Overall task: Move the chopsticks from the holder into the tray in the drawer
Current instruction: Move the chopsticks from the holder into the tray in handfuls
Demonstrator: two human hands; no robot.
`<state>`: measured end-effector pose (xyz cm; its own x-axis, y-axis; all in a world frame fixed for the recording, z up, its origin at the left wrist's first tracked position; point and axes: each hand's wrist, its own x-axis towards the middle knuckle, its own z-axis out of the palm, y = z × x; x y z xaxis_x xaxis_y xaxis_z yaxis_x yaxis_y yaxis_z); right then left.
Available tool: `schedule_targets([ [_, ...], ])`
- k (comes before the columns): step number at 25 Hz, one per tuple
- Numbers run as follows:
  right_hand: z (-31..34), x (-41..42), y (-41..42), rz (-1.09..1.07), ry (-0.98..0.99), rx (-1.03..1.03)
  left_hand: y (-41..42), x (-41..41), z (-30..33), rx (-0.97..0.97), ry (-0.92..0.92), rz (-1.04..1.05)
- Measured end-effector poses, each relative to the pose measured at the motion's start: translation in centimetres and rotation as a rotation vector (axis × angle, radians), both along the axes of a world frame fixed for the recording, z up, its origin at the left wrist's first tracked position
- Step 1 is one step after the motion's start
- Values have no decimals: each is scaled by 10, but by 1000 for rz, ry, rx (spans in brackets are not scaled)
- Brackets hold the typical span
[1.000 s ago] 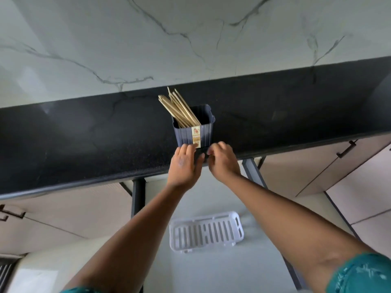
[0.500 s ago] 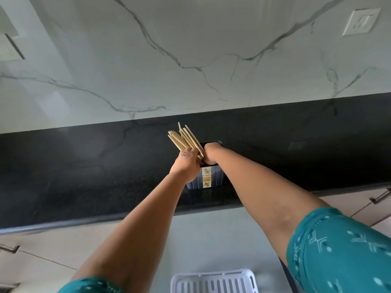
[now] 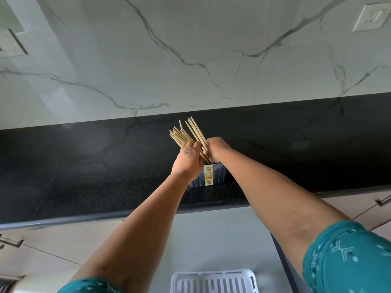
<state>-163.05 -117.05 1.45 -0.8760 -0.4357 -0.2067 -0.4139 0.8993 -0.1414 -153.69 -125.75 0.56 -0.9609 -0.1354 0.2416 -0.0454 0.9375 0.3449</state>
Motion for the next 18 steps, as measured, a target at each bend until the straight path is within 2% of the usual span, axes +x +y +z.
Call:
schedule_targets([
  [3,17,13,6,59,90,-64,5,7,16,-182,212,-12],
  [6,41,35,13,84,183,-212,16,15,30,-588,414,-74],
  [8,60,56,23,80,210,-313,22,26,46,-826,409,3],
  [10,76,80,35,79,328,-307,27,39,67,-899,347,170],
  [12,84,111,48,140,479,-342,33,61,87,-826,228,254],
  [14,75,143,58,232,602,-246,37,84,93,-601,160,198],
  [16,50,167,74,239,642,-221,42,111,73,-436,68,105],
  [18,11,181,100,202,574,-289,45,141,36,-319,-27,37],
])
